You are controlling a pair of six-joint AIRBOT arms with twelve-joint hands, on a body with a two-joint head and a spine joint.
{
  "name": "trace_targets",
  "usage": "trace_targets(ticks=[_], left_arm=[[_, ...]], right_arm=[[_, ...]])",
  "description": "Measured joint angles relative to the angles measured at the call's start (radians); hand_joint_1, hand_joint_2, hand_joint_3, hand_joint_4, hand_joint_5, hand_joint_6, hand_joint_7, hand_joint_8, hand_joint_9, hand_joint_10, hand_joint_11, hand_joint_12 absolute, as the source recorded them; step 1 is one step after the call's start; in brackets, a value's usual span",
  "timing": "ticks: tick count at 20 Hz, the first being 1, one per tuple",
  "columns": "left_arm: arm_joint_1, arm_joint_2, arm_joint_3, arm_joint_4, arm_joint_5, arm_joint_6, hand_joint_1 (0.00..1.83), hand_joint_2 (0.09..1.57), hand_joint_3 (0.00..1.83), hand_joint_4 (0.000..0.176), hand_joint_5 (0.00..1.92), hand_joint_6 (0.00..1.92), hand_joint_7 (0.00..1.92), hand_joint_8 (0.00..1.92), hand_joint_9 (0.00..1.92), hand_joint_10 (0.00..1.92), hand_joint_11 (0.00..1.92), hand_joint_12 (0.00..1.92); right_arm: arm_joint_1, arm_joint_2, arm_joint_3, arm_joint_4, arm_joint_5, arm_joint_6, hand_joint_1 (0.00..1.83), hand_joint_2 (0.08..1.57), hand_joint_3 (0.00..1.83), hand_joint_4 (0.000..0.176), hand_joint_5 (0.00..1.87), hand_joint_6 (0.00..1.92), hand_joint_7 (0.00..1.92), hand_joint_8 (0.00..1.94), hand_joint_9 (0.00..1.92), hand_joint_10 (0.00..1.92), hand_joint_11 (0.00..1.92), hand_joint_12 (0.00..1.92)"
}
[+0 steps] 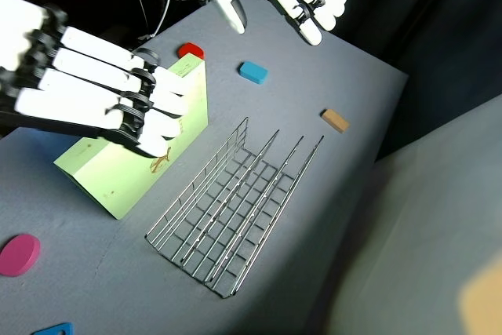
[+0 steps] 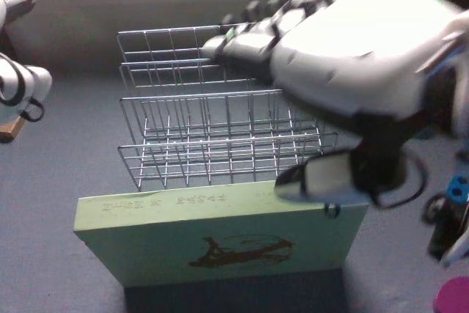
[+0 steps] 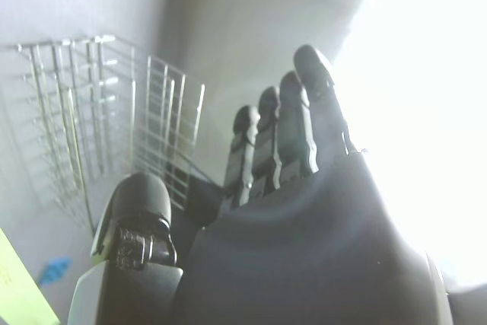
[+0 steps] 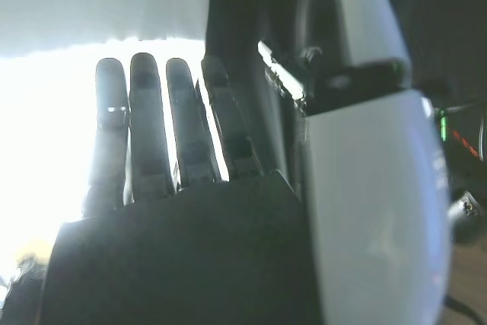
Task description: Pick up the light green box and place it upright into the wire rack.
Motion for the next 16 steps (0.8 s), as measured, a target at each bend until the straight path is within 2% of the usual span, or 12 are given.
trace_targets(ticks=[2,8,10,16], left_arm=[[0.000,0.013,0.008,-0.002,-0.007,0.036,0.00,1.45,0.01,0.000,0.07,0.00,0.04,0.00,0.04,0.00,0.00,0.38],[0.000,0.053,0.015,-0.001,-0.033,0.065,0.00,1.45,0.00,0.000,0.07,0.00,0.05,0.00,0.04,0.00,0.00,0.38],[-0.005,0.055,0.017,-0.002,-0.039,0.079,0.00,1.45,0.00,0.000,0.07,0.00,0.05,0.00,0.04,0.00,0.00,0.37],[-0.013,0.055,0.019,0.003,-0.048,0.095,0.00,1.44,0.00,0.000,0.07,0.00,0.04,0.00,0.04,0.00,0.00,0.41]], right_arm=[[0.006,-0.048,0.000,0.100,0.036,-0.051,1.10,0.94,0.00,0.000,0.12,0.00,0.12,0.00,0.16,0.00,0.00,0.26],[0.056,-0.131,0.047,0.352,0.105,-0.173,1.11,0.93,0.00,0.000,0.10,0.00,0.11,0.00,0.15,0.00,0.00,0.25],[0.049,-0.175,0.061,0.368,0.126,-0.174,1.11,0.92,0.00,0.000,0.10,0.00,0.10,0.00,0.13,0.00,0.00,0.18],[0.013,-0.277,0.127,0.375,0.185,-0.167,1.13,0.91,0.00,0.000,0.09,0.00,0.10,0.00,0.12,0.00,0.00,0.17]])
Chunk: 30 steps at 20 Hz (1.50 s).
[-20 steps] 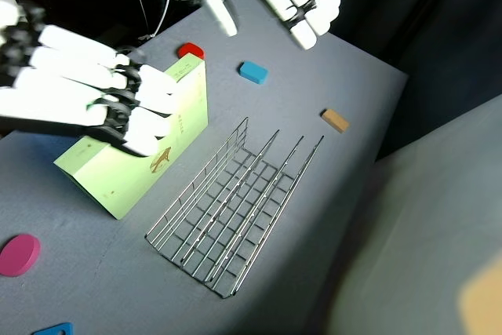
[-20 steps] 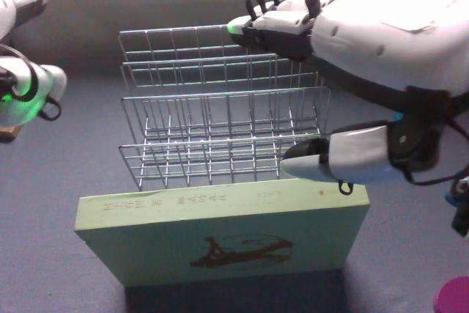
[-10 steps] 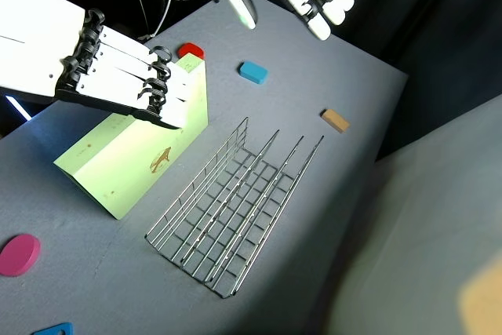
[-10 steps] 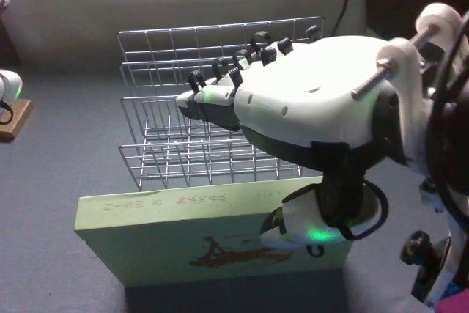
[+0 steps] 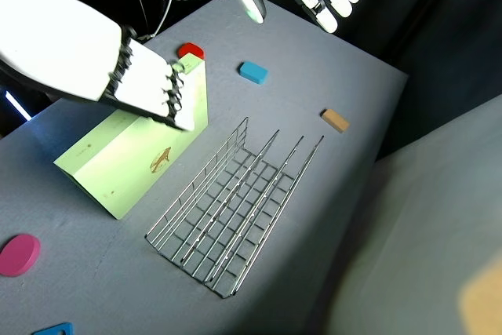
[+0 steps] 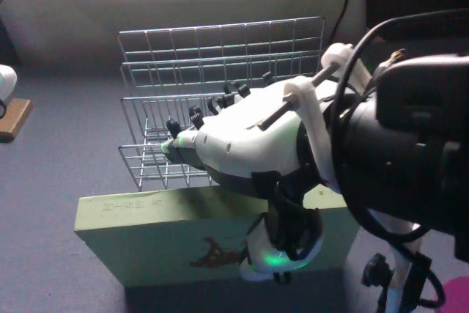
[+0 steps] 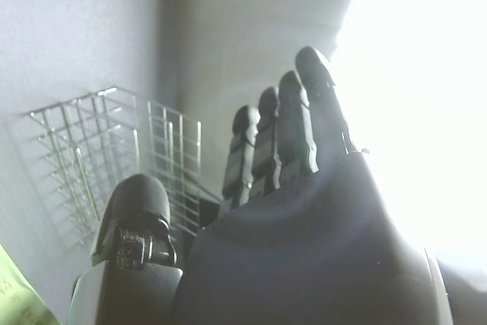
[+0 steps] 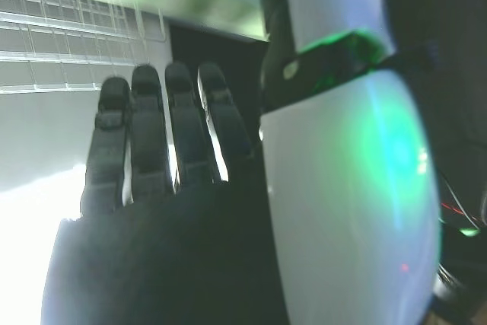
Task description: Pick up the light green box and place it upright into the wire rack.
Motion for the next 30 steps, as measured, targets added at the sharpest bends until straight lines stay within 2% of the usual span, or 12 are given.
trace_targets(ticks=[10,15,17,18,21,22,25,26,27,28,30], left_arm=[[-0.007,0.000,-0.002,-0.002,0.019,0.002,0.00,1.45,0.00,0.000,0.06,0.00,0.04,0.00,0.04,0.00,0.00,0.45],[-0.020,0.000,-0.002,-0.005,0.029,0.005,0.00,1.44,0.00,0.000,0.06,0.00,0.04,0.00,0.04,0.00,0.00,0.47],[-0.022,0.000,-0.002,-0.004,0.031,0.006,0.00,1.44,0.00,0.000,0.06,0.00,0.04,0.00,0.04,0.00,0.00,0.43],[-0.022,0.000,-0.002,-0.005,0.032,0.007,0.00,1.44,0.00,0.000,0.06,0.00,0.04,0.00,0.04,0.00,0.00,0.42],[-0.025,0.000,-0.002,-0.005,0.033,0.007,0.00,1.44,0.00,0.000,0.06,0.00,0.04,0.00,0.04,0.00,0.00,0.46],[-0.025,0.000,-0.002,-0.005,0.033,0.007,0.00,1.44,0.00,0.000,0.06,0.00,0.04,0.00,0.04,0.00,0.00,0.46],[-0.025,0.000,-0.002,-0.005,0.035,0.007,0.00,1.44,0.00,0.000,0.05,0.00,0.03,0.00,0.04,0.00,0.00,0.46],[-0.025,0.000,-0.002,-0.005,0.035,0.007,0.00,1.44,0.00,0.000,0.05,0.00,0.03,0.00,0.04,0.00,0.00,0.46],[-0.025,0.000,-0.002,-0.005,0.035,0.007,0.00,1.44,0.00,0.000,0.05,0.00,0.03,0.00,0.04,0.00,0.00,0.45],[-0.025,0.000,-0.002,-0.005,0.035,0.007,0.00,1.44,0.00,0.000,0.05,0.00,0.04,0.00,0.04,0.00,0.00,0.45],[-0.025,0.000,-0.002,-0.005,0.036,0.007,0.00,1.44,0.00,0.000,0.05,0.00,0.04,0.00,0.04,0.00,0.00,0.45]], right_arm=[[-0.014,-0.068,0.062,0.004,0.025,0.115,1.13,0.91,0.00,0.000,0.10,0.00,0.10,0.00,0.11,0.00,0.00,0.12],[-0.016,-0.081,0.073,0.006,0.028,0.122,1.13,0.91,0.00,0.000,0.14,0.01,0.15,0.01,0.14,0.01,0.00,0.14],[-0.016,-0.085,0.075,0.004,0.029,0.122,1.13,0.91,0.00,0.000,0.22,0.03,0.24,0.02,0.20,0.02,0.00,0.27],[-0.016,-0.087,0.075,-0.001,0.029,0.123,1.13,0.90,0.00,0.000,0.27,0.05,0.31,0.03,0.26,0.04,0.00,0.44],[-0.016,-0.089,0.075,-0.021,0.028,0.135,1.15,0.93,0.00,0.000,0.46,0.10,0.52,0.06,0.48,0.11,0.00,1.28],[-0.016,-0.089,0.076,-0.026,0.027,0.135,1.15,0.95,0.01,0.000,0.55,0.12,0.62,0.08,0.58,0.15,0.04,1.44],[-0.016,-0.089,0.079,-0.030,0.028,0.137,1.20,0.98,0.00,0.000,0.83,0.25,0.98,0.08,0.85,0.40,0.39,1.56],[-0.016,-0.089,0.079,-0.030,0.027,0.137,1.23,1.07,0.01,0.000,0.86,0.99,1.11,0.57,0.92,0.63,0.57,1.51],[-0.016,-0.089,0.079,-0.030,0.027,0.138,1.24,1.10,0.00,0.000,0.86,1.13,1.14,0.70,0.97,0.75,0.65,1.56],[-0.016,-0.089,0.079,-0.031,0.025,0.137,1.24,1.10,0.00,0.000,0.88,1.12,1.17,0.72,1.01,0.83,0.72,1.56],[-0.016,-0.089,0.079,-0.034,0.025,0.138,1.26,1.06,0.00,0.000,0.96,1.00,1.26,0.60,1.08,0.94,0.81,1.55]])
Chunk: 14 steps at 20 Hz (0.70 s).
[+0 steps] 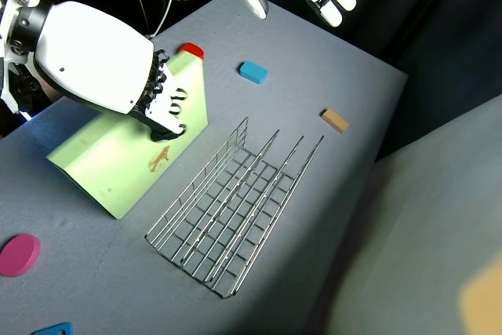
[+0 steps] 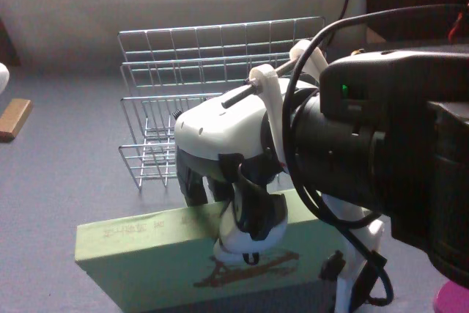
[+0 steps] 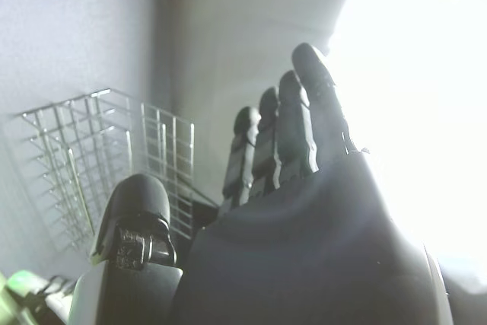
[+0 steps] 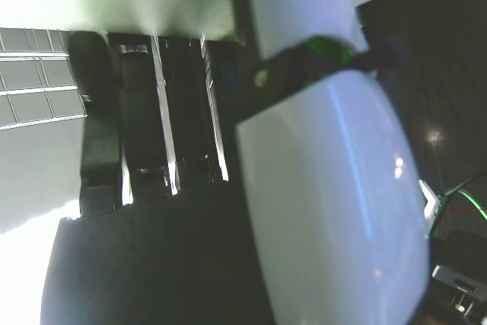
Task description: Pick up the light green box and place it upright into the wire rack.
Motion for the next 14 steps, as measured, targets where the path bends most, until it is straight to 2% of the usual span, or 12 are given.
trace_targets(ticks=[3,9,14], left_arm=[[-0.008,0.000,0.000,0.000,0.001,0.005,0.00,1.44,0.00,0.000,0.05,0.00,0.04,0.00,0.04,0.00,0.00,0.44],[-0.013,0.000,-0.005,-0.002,0.009,0.008,0.00,1.44,0.00,0.000,0.05,0.00,0.04,0.00,0.05,0.00,0.00,0.44],[-0.013,0.000,-0.010,-0.007,0.017,0.008,0.00,1.44,0.00,0.000,0.05,0.00,0.04,0.00,0.05,0.00,0.00,0.43]], right_arm=[[-0.004,0.000,0.000,-0.007,-0.005,0.000,1.27,1.04,0.00,0.000,1.02,0.90,1.32,0.53,1.11,0.97,0.87,1.52],[-0.007,0.001,0.000,-0.012,-0.011,0.000,1.28,1.04,0.00,0.000,1.02,0.88,1.31,0.53,1.11,0.97,0.88,1.52],[0.050,0.058,-0.014,-0.002,-0.019,-0.001,1.28,1.04,0.00,0.000,1.02,0.88,1.31,0.53,1.11,0.97,0.88,1.52]])
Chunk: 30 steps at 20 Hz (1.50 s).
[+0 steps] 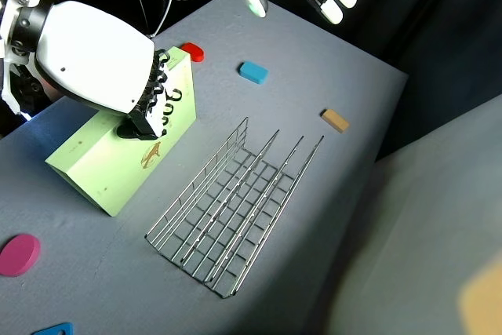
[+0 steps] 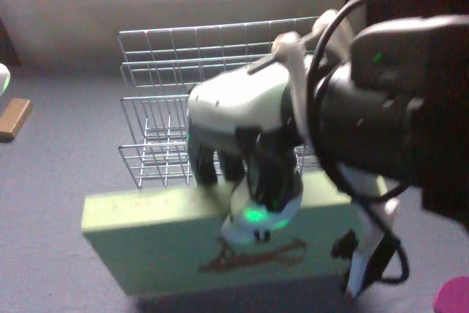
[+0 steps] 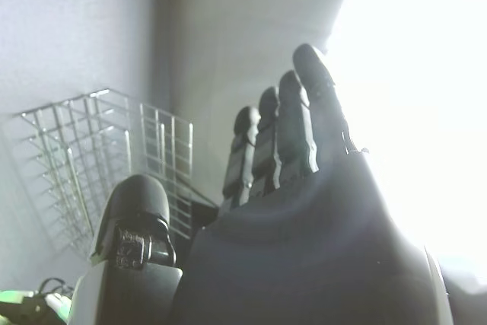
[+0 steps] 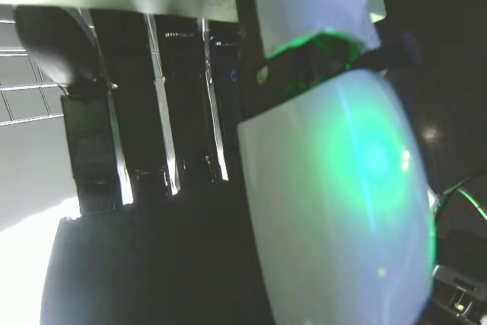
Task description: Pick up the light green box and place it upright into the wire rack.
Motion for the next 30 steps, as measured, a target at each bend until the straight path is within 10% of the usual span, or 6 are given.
trace_targets(ticks=[17,30], left_arm=[[-0.001,0.000,-0.010,-0.002,0.016,0.000,0.00,1.44,0.00,0.000,0.08,0.01,0.06,0.00,0.04,0.00,0.00,0.50],[-0.001,0.019,0.001,-0.021,0.026,0.037,0.00,1.44,0.00,0.000,0.08,0.00,0.06,0.00,0.05,0.00,0.00,0.55]], right_arm=[[0.232,0.082,-0.025,0.067,-0.010,-0.138,1.27,1.04,0.00,0.000,1.01,0.90,1.30,0.56,1.11,0.96,0.88,1.53],[0.250,0.002,0.107,-0.021,-0.033,-0.113,1.27,1.05,0.00,0.000,1.00,0.93,1.27,0.61,1.11,0.97,0.87,1.54]])
